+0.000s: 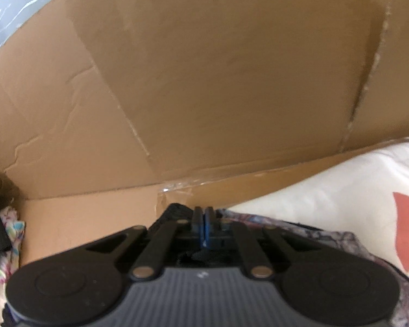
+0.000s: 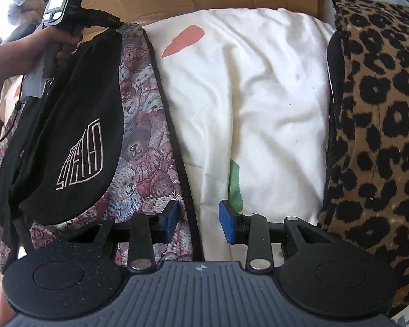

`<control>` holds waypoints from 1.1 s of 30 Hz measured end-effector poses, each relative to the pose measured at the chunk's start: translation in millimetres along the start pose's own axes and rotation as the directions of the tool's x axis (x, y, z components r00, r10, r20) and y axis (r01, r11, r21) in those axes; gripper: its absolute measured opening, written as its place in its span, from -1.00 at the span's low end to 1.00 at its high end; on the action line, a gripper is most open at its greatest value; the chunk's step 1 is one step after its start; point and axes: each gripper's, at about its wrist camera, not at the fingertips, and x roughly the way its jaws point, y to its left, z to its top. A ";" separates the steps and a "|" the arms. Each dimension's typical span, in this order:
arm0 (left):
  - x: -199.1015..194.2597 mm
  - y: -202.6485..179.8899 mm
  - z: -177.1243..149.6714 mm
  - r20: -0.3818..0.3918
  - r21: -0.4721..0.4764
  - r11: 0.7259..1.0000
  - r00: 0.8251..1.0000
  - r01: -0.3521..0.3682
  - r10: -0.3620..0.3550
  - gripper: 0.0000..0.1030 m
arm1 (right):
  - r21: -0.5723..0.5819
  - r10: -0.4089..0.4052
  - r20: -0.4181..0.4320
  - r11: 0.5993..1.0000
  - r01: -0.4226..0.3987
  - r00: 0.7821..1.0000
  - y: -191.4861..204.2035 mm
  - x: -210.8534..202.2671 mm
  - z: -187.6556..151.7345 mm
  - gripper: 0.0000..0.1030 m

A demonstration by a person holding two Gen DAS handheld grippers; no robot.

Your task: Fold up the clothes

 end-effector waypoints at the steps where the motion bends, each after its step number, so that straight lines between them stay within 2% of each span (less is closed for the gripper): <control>1: -3.3 -0.1 1.3 -0.001 0.011 1.000 1.000 0.004 -0.004 -0.99 | -0.005 0.004 -0.002 1.000 -0.004 1.000 1.5 -1.2 -0.8 -0.24; 7: -26.0 3.1 6.0 0.007 0.045 0.999 1.000 0.029 -0.030 -0.84 | 0.010 0.017 -0.026 1.000 -0.016 1.000 5.7 -4.8 -5.0 -0.26; 9: -32.3 4.5 4.6 0.005 0.045 0.998 0.999 0.036 -0.036 -0.72 | 0.009 0.014 -0.041 1.000 -0.014 0.999 8.3 -3.9 -7.9 -0.26; 14: -49.4 11.1 -2.2 0.005 0.038 0.999 0.999 0.031 -0.031 -0.59 | 0.080 0.011 -0.042 0.997 -0.008 0.999 5.1 -2.8 -11.5 -0.27; 15: -54.1 12.6 -4.5 0.006 0.035 0.999 0.999 0.033 -0.034 -0.52 | 0.083 0.006 -0.042 0.997 -0.002 0.999 5.8 -2.3 -11.1 -0.38; 17: -64.2 15.8 -9.5 0.008 0.030 0.999 0.999 0.039 -0.039 -0.45 | 0.072 -0.012 -0.047 0.997 0.016 0.999 8.4 -1.8 -10.0 -0.93; 18: -71.4 17.6 -13.3 0.008 0.029 0.999 0.999 0.044 -0.044 -0.43 | 0.069 -0.016 -0.050 0.997 0.019 0.999 9.0 -2.3 -9.3 -0.98; 25: -127.6 32.2 -45.1 0.001 0.014 0.996 0.996 0.092 -0.092 -0.23 | 0.071 -0.012 -0.029 0.997 0.014 0.999 8.7 -14.1 -5.3 -0.99; 28: -155.4 39.2 -63.4 -0.014 0.009 0.993 0.993 0.120 -0.120 -0.22 | 0.070 -0.011 -0.016 0.997 0.012 1.000 8.5 -19.6 -3.2 -0.99; 31: -176.1 46.7 -78.9 -0.062 -0.026 0.995 0.993 0.095 -0.097 -0.23 | 0.086 -0.012 -0.004 0.996 0.012 1.000 8.4 -23.3 -4.0 -0.99; 33: -191.5 50.8 -87.9 -0.064 -0.061 0.994 0.993 0.091 -0.095 -0.23 | 0.099 -0.011 0.009 0.995 0.010 1.000 8.2 -25.9 -5.6 -0.99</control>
